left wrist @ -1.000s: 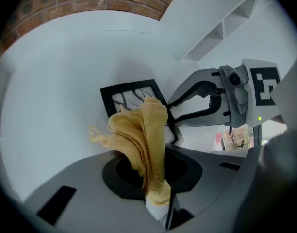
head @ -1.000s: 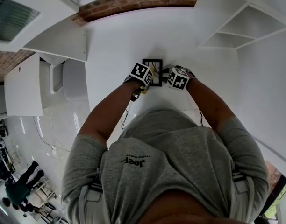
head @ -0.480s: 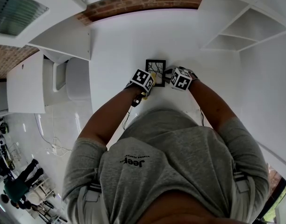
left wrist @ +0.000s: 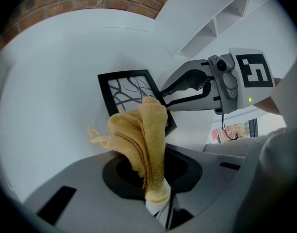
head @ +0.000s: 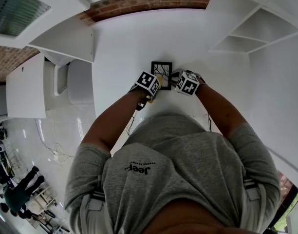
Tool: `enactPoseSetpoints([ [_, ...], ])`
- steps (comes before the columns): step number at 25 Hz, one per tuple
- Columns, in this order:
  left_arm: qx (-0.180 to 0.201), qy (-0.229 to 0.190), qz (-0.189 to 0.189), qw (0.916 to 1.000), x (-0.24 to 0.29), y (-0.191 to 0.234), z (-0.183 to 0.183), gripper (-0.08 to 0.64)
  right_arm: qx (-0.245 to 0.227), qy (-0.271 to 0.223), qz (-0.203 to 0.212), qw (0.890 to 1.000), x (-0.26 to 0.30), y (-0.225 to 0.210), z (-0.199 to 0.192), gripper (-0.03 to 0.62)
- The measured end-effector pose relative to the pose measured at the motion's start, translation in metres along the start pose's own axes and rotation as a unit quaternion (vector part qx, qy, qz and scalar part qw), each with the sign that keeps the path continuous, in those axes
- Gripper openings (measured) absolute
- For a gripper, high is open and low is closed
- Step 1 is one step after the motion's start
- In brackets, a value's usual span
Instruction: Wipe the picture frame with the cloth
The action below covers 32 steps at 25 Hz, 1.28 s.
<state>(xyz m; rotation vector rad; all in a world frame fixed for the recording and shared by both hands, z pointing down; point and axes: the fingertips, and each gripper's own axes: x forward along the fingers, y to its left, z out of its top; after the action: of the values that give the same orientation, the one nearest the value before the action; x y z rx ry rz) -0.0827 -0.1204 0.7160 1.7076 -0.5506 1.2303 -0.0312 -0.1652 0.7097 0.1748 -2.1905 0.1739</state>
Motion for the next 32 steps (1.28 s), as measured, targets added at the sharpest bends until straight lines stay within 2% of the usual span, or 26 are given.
enactPoseSetpoints([
  [8,-0.010,-0.011,-0.003,0.9999,-0.007,0.003,0.008,0.086,0.003,0.000,0.002,1.000,0.000,0.002,0.000,0.091],
  [18,-0.033,-0.056,-0.004,0.9979,-0.017,0.011,0.092,0.086,0.015,-0.013,-0.006,1.000,0.001,0.001,0.000,0.089],
  [24,-0.018,-0.043,0.023,0.9986,-0.006,0.018,0.118,0.086,0.018,-0.019,-0.009,1.000,0.001,0.002,0.001,0.084],
  [32,-0.008,-0.012,0.034,0.9993,0.008,0.017,0.108,0.086,0.018,-0.024,-0.009,1.000,-0.001,0.002,-0.001,0.084],
])
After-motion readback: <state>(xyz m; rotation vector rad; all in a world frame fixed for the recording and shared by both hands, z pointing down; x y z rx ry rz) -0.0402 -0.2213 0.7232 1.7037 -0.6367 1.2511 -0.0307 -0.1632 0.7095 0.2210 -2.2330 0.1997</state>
